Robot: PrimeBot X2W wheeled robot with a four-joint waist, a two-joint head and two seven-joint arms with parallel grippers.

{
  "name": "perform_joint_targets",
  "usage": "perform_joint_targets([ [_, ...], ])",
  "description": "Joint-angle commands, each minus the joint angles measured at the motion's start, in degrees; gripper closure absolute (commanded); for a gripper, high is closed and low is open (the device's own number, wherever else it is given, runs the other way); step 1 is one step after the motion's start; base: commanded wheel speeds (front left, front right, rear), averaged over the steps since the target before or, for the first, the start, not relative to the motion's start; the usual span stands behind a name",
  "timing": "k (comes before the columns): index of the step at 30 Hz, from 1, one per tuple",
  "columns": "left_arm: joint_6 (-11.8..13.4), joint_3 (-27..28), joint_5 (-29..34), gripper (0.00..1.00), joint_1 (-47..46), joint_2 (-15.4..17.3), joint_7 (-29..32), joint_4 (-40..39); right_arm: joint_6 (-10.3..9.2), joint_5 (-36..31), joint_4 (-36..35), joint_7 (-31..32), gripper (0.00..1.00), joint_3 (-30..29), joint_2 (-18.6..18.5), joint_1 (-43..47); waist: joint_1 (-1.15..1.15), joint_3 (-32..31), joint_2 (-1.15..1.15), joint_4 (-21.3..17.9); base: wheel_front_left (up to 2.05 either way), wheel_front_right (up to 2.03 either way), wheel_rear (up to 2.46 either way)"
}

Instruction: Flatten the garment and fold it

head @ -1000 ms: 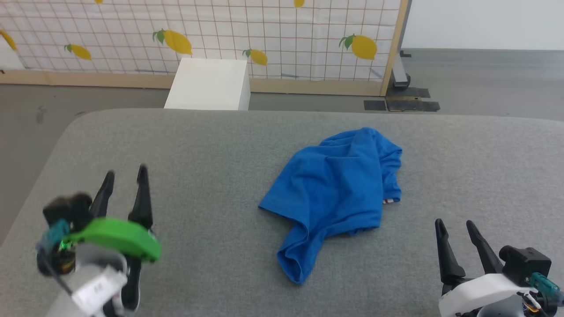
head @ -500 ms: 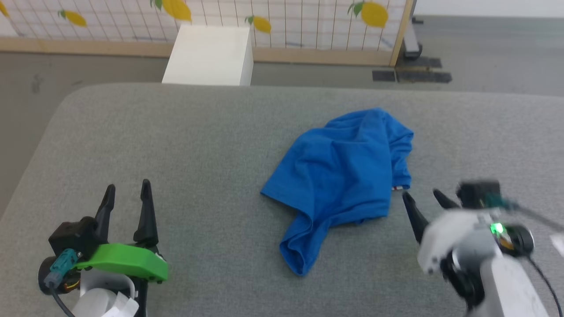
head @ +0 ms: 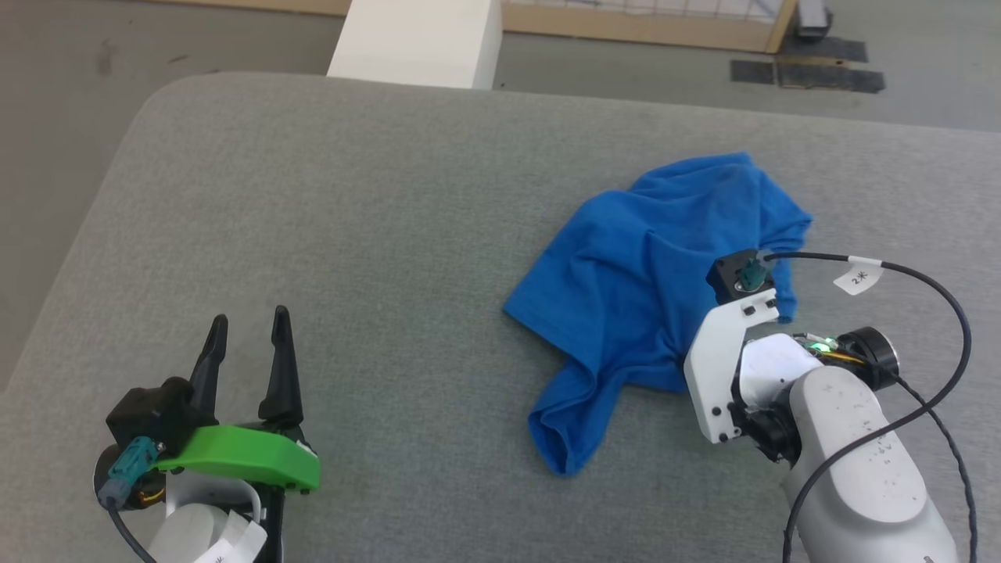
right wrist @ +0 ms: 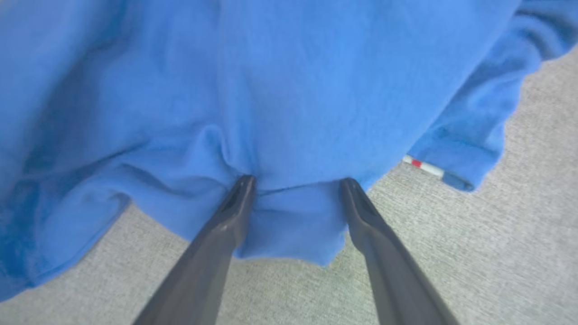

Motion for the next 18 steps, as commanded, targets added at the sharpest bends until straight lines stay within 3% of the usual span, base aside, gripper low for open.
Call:
perform_joint_targets([
  [1, -0.6, 0.5, 0.9, 0.0, -1.0, -0.4, -0.3, 0.3, -0.09, 0.3, 0.9, 0.9, 0.0, 0.4, 0.0, -0.2, 0.0, 1.1, 0.0, 1.2, 0.0, 0.0, 0.0],
  [2, -0.9, 0.7, 1.1, 0.0, -1.1, -0.6, -0.3, 0.5, -0.09, 0.7, 1.2, 1.2, 0.0, 0.6, 0.0, -0.1, 0.0, 1.1, 0.0, 1.3, 0.0, 0.0, 0.0],
  [3, -1.0, 1.0, 1.3, 0.0, -1.1, -0.8, -0.3, 0.6, -0.09, 1.0, 1.3, 1.4, 0.59, 0.7, 0.0, 0.0, 0.0, 1.1, 0.0, 1.3, 0.0, 0.0, 0.0],
  [4, -1.2, 1.3, 1.5, 0.0, -1.1, -1.0, -0.3, 0.8, -0.09, 1.5, 1.2, 1.1, 0.9, 0.8, 0.0, 0.0, 0.0, 1.1, 0.0, 1.2, 0.0, 0.0, 0.0],
  [5, -1.3, 1.7, 1.7, 0.0, -1.1, -1.2, -0.3, 0.9, -0.09, 1.9, 1.0, 0.5, 1.0, 1.0, 0.0, 0.0, 0.0, 1.0, 0.0, 1.0, 0.0, 0.0, 0.0],
  [8, -1.8, 2.4, 2.2, 0.0, -0.9, -1.6, -0.3, 1.1, -0.09, 3.7, -0.5, -2.2, 1.0, 0.5, 0.0, 0.1, 0.0, 0.5, 0.0, 0.3, 0.0, 0.0, 0.0],
  [11, -2.6, 2.7, 2.9, 0.0, -0.6, -2.3, -0.3, 1.4, -0.09, 6.0, -8.3, -5.4, 1.0, -3.8, -0.7, 4.7, 0.0, -1.2, 0.0, -0.7, 0.0, 0.0, 0.0],
  [18, -3.0, 2.8, 3.3, 0.0, 0.3, -2.6, -0.3, 1.7, -0.09, 5.4, -22.2, 0.3, 1.0, -16.1, -2.3, 21.0, 0.0, -2.7, 0.0, -2.6, 0.0, 0.0, 0.0],
])
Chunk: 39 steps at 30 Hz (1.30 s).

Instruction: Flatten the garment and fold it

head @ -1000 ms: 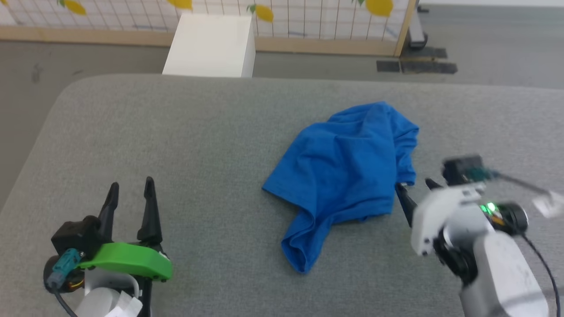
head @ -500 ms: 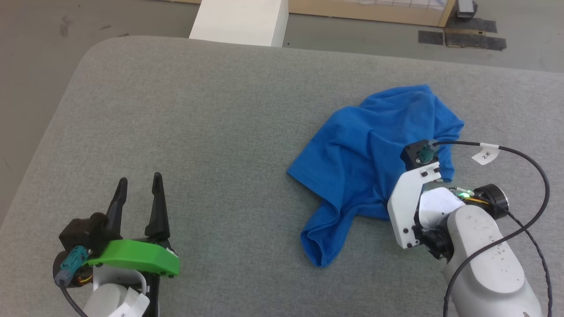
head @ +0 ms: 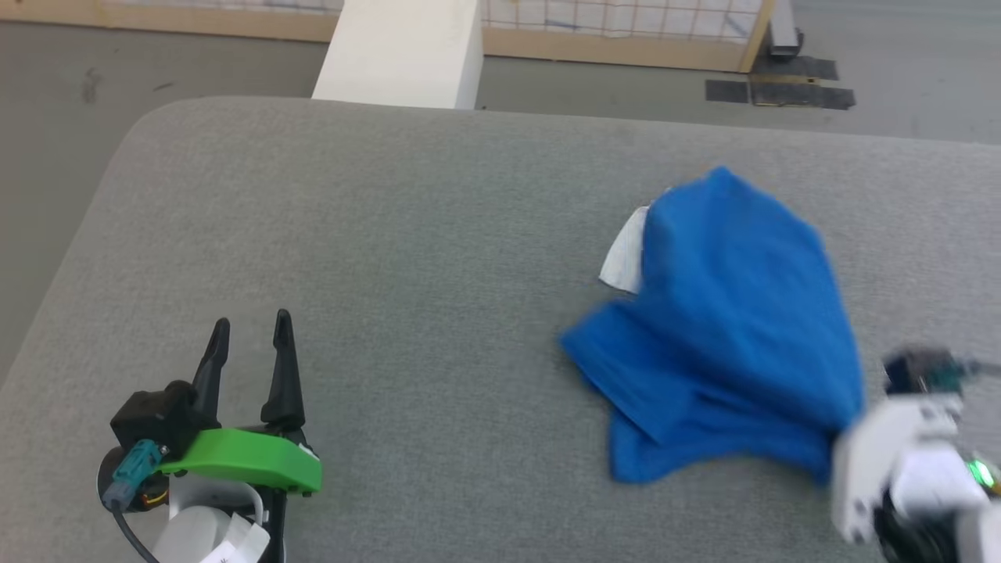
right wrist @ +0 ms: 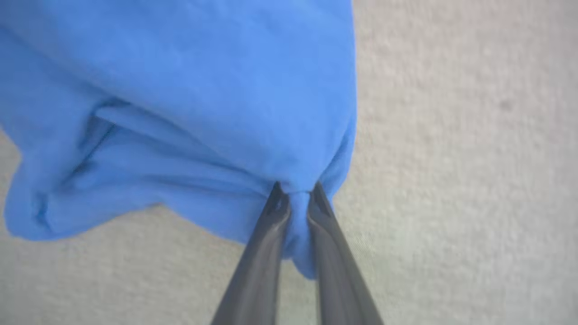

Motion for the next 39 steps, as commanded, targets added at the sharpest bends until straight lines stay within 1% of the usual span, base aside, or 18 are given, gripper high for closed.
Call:
perform_joint_targets([
  [1, -0.3, -0.1, 0.4, 0.0, 0.3, -0.3, -0.3, 0.2, -0.08, -0.3, -1.0, 1.5, 1.0, -0.9, 0.3, 2.7, 0.0, -0.6, 0.0, -0.8, 0.0, 0.0, 0.0],
  [3, -0.4, -0.3, 0.3, 0.0, 0.3, -0.4, -0.2, 0.4, -0.08, 0.6, -2.5, 3.8, 1.0, -2.0, 1.0, 6.2, 0.0, -0.8, 0.0, -1.3, 0.0, 0.0, 0.0],
  [5, -0.3, -0.6, 0.2, 0.0, 0.4, -0.5, 0.0, 0.6, -0.08, 1.5, -3.5, 4.7, 1.0, -2.7, 1.6, 8.4, 0.0, -1.1, 0.0, -2.0, 0.0, 0.0, 0.0],
  [7, -0.4, -0.8, 0.0, 0.0, 0.4, -0.6, 0.2, 0.9, -0.08, 3.5, -5.0, 2.3, 0.0, -4.1, 2.0, 8.2, 0.0, -1.4, 0.0, -2.5, 0.0, 0.0, 0.0],
  [8, -0.5, -0.8, -0.1, 0.0, 0.5, -0.5, 0.3, 1.1, -0.08, 4.4, -5.5, 1.1, 0.0, -4.6, 2.1, 7.9, 0.0, -1.6, 0.0, -2.8, 0.0, 0.0, 0.0],
  [13, -1.7, -1.9, -2.7, 0.0, -0.4, -2.0, 3.2, 1.7, -0.08, 16.8, -8.3, -11.8, 0.0, -10.1, 2.3, 4.9, 0.0, -3.0, 0.0, -4.2, 0.0, 0.0, 0.0],
  [15, -2.6, -2.9, -4.5, 0.0, -2.0, -3.1, 5.8, 2.2, -0.08, 19.7, -8.7, -16.3, 0.0, -11.9, 2.3, 4.2, 0.0, -3.3, 0.0, -4.8, 0.0, 0.0, 0.0],
  [17, -3.4, -4.5, -6.0, 0.0, -4.4, -4.4, 9.6, 3.1, -0.08, 20.5, -8.9, -19.7, 0.0, -13.1, 2.4, 3.7, 0.0, -3.6, 0.0, -5.7, 0.0, 0.0, 0.0],
  [19, -4.2, -6.8, -6.8, 0.0, -7.9, -5.5, 14.2, 4.5, -0.08, 20.1, -8.8, -21.2, 0.0, -13.1, 2.4, 3.5, 0.0, -3.3, 0.0, -6.8, 0.0, 0.0, 0.0],
  [24, -5.4, -12.6, -8.8, 0.0, -17.6, -8.1, 27.0, 10.4, -0.08, 20.0, -7.2, -22.4, 0.0, -11.1, 2.4, 2.4, 0.0, -1.9, 0.0, -10.4, 0.0, 0.0, 0.0],
  [29, -4.6, -19.1, -8.6, 0.0, -25.9, -9.0, 43.6, 18.4, -0.08, 20.6, -4.9, -23.8, 0.0, -7.3, 2.4, 0.6, 0.0, 0.7, 0.0, -14.4, 0.0, 0.0, 0.0],
  [32, -3.9, -22.1, -6.9, 0.0, -29.2, -8.5, 51.1, 21.6, -0.08, 21.0, -3.7, -24.8, 0.0, -5.8, 2.4, -0.1, 0.0, 1.9, 0.0, -16.1, 0.0, 0.0, 0.0],
  [33, -3.9, -23.3, -5.9, 0.0, -30.1, -8.0, 53.2, 22.5, -0.08, 21.2, -3.1, -25.1, 0.0, -5.5, 2.4, -0.2, 0.0, 2.3, 0.0, -16.6, 0.0, 0.0, 0.0],
  [35, -3.9, -25.0, -4.5, 0.0, -31.0, -7.3, 55.6, 23.9, -0.08, 21.4, -2.2, -25.8, 0.0, -5.1, 2.4, -0.4, 0.0, 2.9, 0.0, -17.4, 0.0, 0.0, 0.0],
  [39, -4.7, -27.5, -2.8, 0.0, -30.8, -6.6, 56.7, 25.9, -0.08, 21.6, -0.8, -26.7, 0.0, -4.6, 2.4, -0.5, 0.0, 3.5, 0.0, -17.8, 0.0, 0.0, 0.0],
])
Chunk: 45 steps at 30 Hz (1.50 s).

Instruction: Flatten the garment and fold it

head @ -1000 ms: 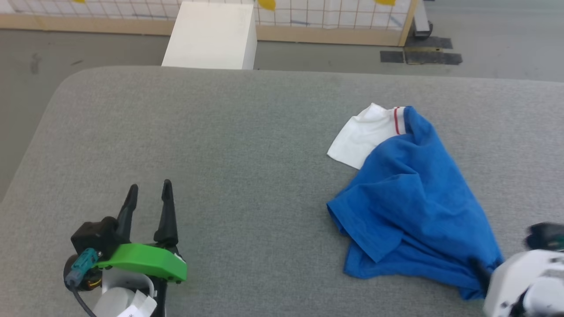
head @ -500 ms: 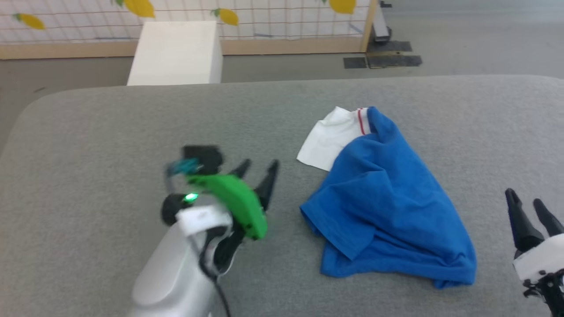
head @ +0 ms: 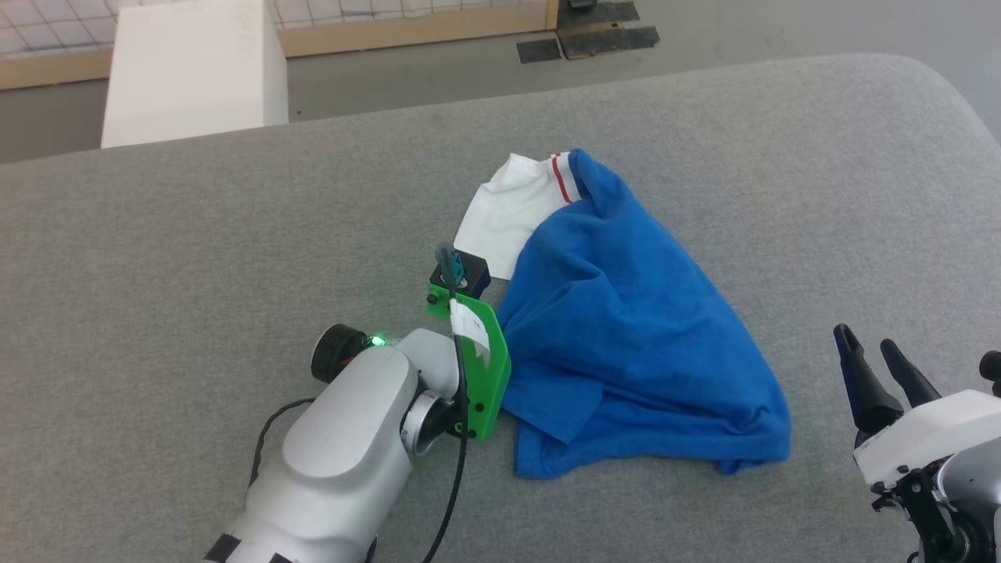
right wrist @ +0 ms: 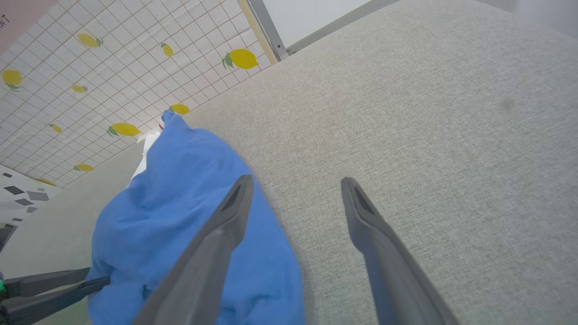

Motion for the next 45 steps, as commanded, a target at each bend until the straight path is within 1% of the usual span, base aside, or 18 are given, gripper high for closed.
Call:
perform_joint_targets([
  [1, -0.7, -0.7, 0.7, 0.1, 0.2, 0.7, 0.3, 1.0, -0.08, 0.3, 0.4, -0.6, 0.0, 0.2, 0.0, -0.9, 0.0, 1.3, 0.0, -1.1, 0.0, 0.0, 0.0],
  [2, -0.9, -0.9, 0.7, 0.6, 0.6, 0.7, 0.1, 1.4, -0.08, 0.3, 0.6, -0.7, 0.0, 0.2, 0.0, -0.9, 0.0, 1.3, 0.0, -1.0, 0.0, 0.0, 0.0],
  [3, -1.3, -1.1, 0.3, 1.0, 1.1, 0.5, 0.0, 1.8, -0.08, 0.3, 0.7, -0.9, 0.0, 0.1, 0.0, -0.9, 0.0, 1.4, 0.0, -0.7, 0.0, 0.0, 0.0],
  [6, -1.8, 0.3, -2.0, 1.0, 2.0, -0.2, -1.8, 2.0, -0.08, 0.0, 1.1, -1.1, 0.0, -0.1, 0.0, -0.9, 0.0, 1.2, 0.0, 0.4, 0.0, 0.0, 0.0],
  [11, -1.3, 7.7, -8.0, 1.0, 2.1, -1.2, -10.2, -2.3, -0.08, -1.4, 1.4, -0.8, 0.0, -0.7, 0.0, -0.7, 0.0, -0.4, 0.0, 3.8, 0.0, 0.0, 0.0],
  [16, 0.2, 14.5, -11.6, 1.0, 3.5, 0.4, -16.2, -9.8, -0.08, -2.5, 1.8, 0.0, 0.0, -1.6, 0.0, 0.4, 0.0, -3.4, 0.0, 8.8, 0.0, 0.0, 0.0],
  [20, 3.7, 19.3, -12.9, 1.0, 8.5, 3.8, -17.8, -17.0, -0.08, -2.6, 2.4, 0.6, 0.0, -1.3, 0.0, 1.0, 0.0, -5.7, 0.0, 12.6, 0.0, 0.0, 0.0],
  [23, 7.9, 22.5, -13.3, 1.0, 15.3, 6.8, -17.1, -22.1, -0.08, -2.8, 3.0, 0.9, 0.0, -0.9, 0.0, 1.2, 0.0, -7.1, 0.0, 15.0, 0.0, 0.0, 0.0],
  [27, 13.8, 26.3, -14.1, 1.0, 25.7, 9.2, -15.8, -26.1, -0.08, -4.0, 3.6, 1.4, 0.0, -0.3, 0.0, 1.4, 0.0, -7.9, 0.0, 17.3, 0.0, 0.0, 0.0],
  [29, 16.2, 28.1, -15.0, 1.0, 30.5, 9.3, -15.6, -26.7, -0.08, -4.6, 3.8, 1.8, 0.0, 0.1, 0.0, 1.4, 0.0, -8.0, 0.0, 18.0, 0.0, 0.0, 0.0],
  [32, 18.0, 29.5, -16.7, 1.0, 35.7, 8.5, -15.2, -26.1, -0.08, -5.5, 4.2, 2.7, 0.0, 0.2, 0.0, 1.5, 0.0, -7.9, 0.0, 18.7, 0.0, 0.0, 0.0],
  [35, 17.6, 30.3, -18.9, 1.0, 38.3, 6.9, -15.6, -25.8, -0.08, -6.8, 4.4, 3.8, 0.0, 0.3, 0.0, 1.5, 0.0, -7.6, 0.0, 18.9, 0.0, 0.0, 0.0],
  [36, 16.7, 30.5, -19.4, 0.45, 38.4, 6.5, -16.4, -26.2, -0.08, -7.4, 4.4, 4.2, 0.0, 0.3, 0.0, 1.5, 0.0, -7.6, 0.0, 18.9, 0.0, 0.0, 0.0],
  [37, 16.0, 30.9, -19.8, 0.0, 38.3, 6.2, -17.4, -26.7, -0.08, -8.1, 4.3, 4.7, 0.0, 0.3, 0.0, 1.5, 0.0, -7.6, 0.0, 18.9, 0.0, 0.0, 0.0],
  [38, 14.7, 31.5, -20.4, 0.0, 38.0, 5.8, -18.7, -27.5, -0.08, -9.3, 4.2, 5.6, 0.0, 0.2, 0.0, 1.5, 0.0, -7.6, 0.0, 18.8, 0.0, 0.0, 0.0],
  [41, 10.5, 32.1, -18.4, 0.0, 36.4, 7.1, -24.5, -30.0, -0.08, -13.7, 3.6, 10.1, 0.0, 0.3, 0.0, 1.2, 0.0, -7.6, 0.0, 18.3, 0.0, 0.0, 0.0],
  [42, 9.5, 32.0, -16.0, 0.0, 36.0, 8.3, -27.3, -30.7, -0.08, -15.1, 3.2, 12.5, 0.0, 0.9, 0.0, 0.7, 0.0, -7.5, 0.0, 18.0, 0.0, 0.0, 0.0],
  [45, 6.4, 32.0, -10.5, 0.0, 34.9, 10.1, -36.5, -32.4, -0.08, -18.7, 2.2, 18.2, 0.0, 2.8, 0.0, -0.9, 0.0, -7.1, 0.0, 17.5, 0.0, 0.0, 0.0],
])
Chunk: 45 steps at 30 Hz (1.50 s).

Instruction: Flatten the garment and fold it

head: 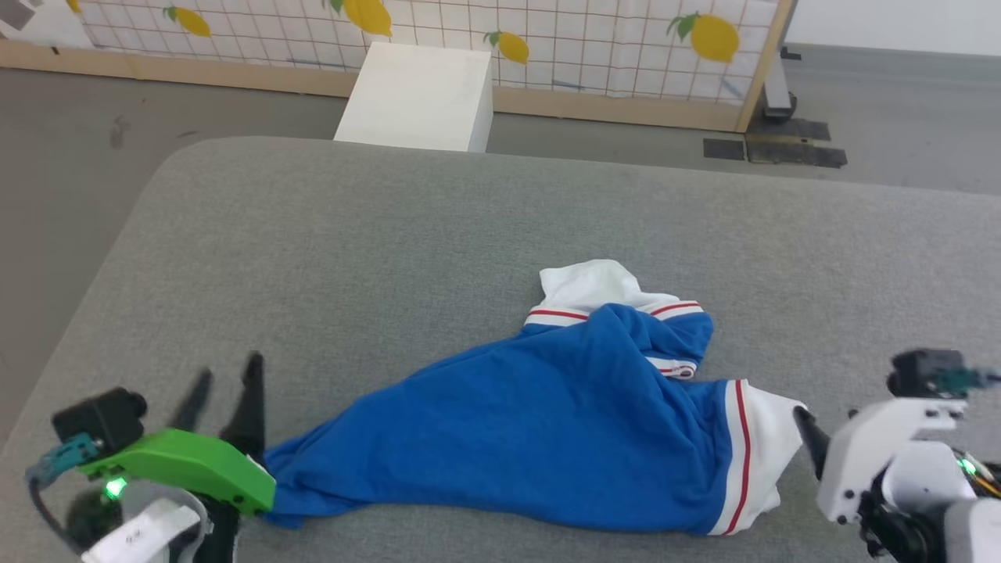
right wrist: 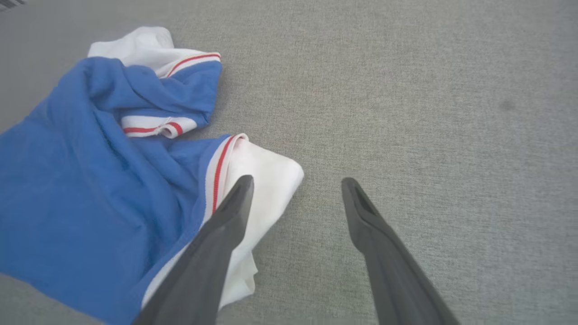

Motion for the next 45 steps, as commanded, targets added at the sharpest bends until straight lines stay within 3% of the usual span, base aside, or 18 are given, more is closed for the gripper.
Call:
perform_joint_targets([
  [1, -1.5, -0.2, 3.4, 0.0, -1.2, 1.0, -4.7, -0.3, -0.08, -1.1, -0.5, 2.3, 0.0, 1.0, 0.0, -2.1, 0.0, 0.4, 0.0, -0.4, 0.0, 0.0, 0.0],
  [6, -4.3, -2.3, 11.6, 0.0, -1.1, 1.3, -18.3, 0.9, -0.08, -5.3, 1.2, 9.8, 0.0, 4.8, 0.0, -5.7, 0.0, 1.6, 0.0, -0.3, 0.0, 0.0, 0.0],
  [11, -5.0, -3.5, 16.0, 0.0, -2.0, -0.1, -20.7, 2.7, -0.08, -8.8, 5.9, 15.1, 0.0, 7.1, -0.6, -7.4, 0.0, 3.4, 0.0, 1.0, 0.0, 0.0, 0.0],
  [17, -5.9, -2.0, 18.6, 0.0, -3.4, -2.3, -21.0, 2.1, -0.08, -8.3, 9.3, 18.2, 0.0, 8.7, -1.4, -7.9, 0.0, 6.0, 0.0, 2.6, 0.0, 0.0, 0.0],
  [18, -6.2, -1.7, 18.8, 0.0, -3.6, -2.7, -21.0, 1.9, -0.08, -8.0, 9.4, 18.4, 0.25, 8.5, -1.4, -8.1, 0.0, 6.3, 0.0, 2.8, 0.0, 0.0, 0.0],
  [19, -6.5, -1.2, 19.1, 0.0, -3.8, -3.2, -21.0, 1.7, -0.08, -7.7, 9.2, 18.2, 0.87, 8.5, -1.6, -8.6, 0.0, 6.7, 0.0, 3.0, 0.0, 0.0, 0.0],
  [20, -6.8, -1.0, 19.3, 0.0, -4.0, -3.6, -21.0, 1.7, -0.08, -7.5, 8.9, 17.9, 1.0, 8.2, -1.9, -9.3, 0.0, 7.1, 0.0, 3.1, 0.0, 0.0, 0.0],
  [24, -8.0, -0.2, 20.4, 0.0, -4.9, -5.0, -21.1, 1.6, -0.08, -7.4, 7.7, 16.8, 1.0, 4.7, -4.9, -14.4, 0.0, 8.6, 0.0, 3.5, 0.0, 0.0, 0.0],
  [30, -9.7, -0.1, 21.7, 0.0, -7.0, -6.7, -21.1, 2.2, -0.08, -12.4, 7.5, 17.1, 1.0, -2.8, -10.8, -23.1, 0.0, 10.0, 0.0, 4.7, 0.0, 0.0, 0.0],
  [34, -10.5, -0.2, 22.0, 0.0, -8.0, -7.3, -21.1, 3.7, -0.08, -16.1, 10.5, 17.2, 1.0, -6.9, -11.2, -24.9, 0.0, 10.0, 0.0, 5.2, 0.0, 0.0, 0.0],
  [35, -10.7, -0.3, 22.0, 0.0, -8.1, -7.4, -21.1, 4.2, -0.08, -16.2, 11.6, 17.4, 0.89, -7.3, -11.1, -24.7, 0.0, 9.8, 0.0, 5.2, 0.0, 0.0, 0.0],
  [36, -10.8, -0.4, 22.0, 0.0, -8.1, -7.4, -21.1, 4.9, -0.08, -16.2, 12.7, 17.2, 0.0, -7.8, -10.6, -24.6, 0.0, 9.5, 0.0, 5.1, 0.0, 0.0, 0.0],
  [39, -11.0, -0.7, 21.7, 0.0, -8.1, -7.6, -21.1, 6.5, -0.08, -15.4, 12.7, 14.1, 0.0, -9.7, -8.1, -24.5, 0.0, 8.3, 0.0, 4.6, 0.0, 0.0, 0.0],
  [45, -11.0, -1.4, 21.0, 0.0, -8.6, -7.7, -19.5, 9.0, -0.08, -8.8, 6.1, 0.0, 0.0, -11.9, -3.6, -23.1, 0.0, 4.8, 0.0, 2.4, 0.0, 0.0, 0.0],
])
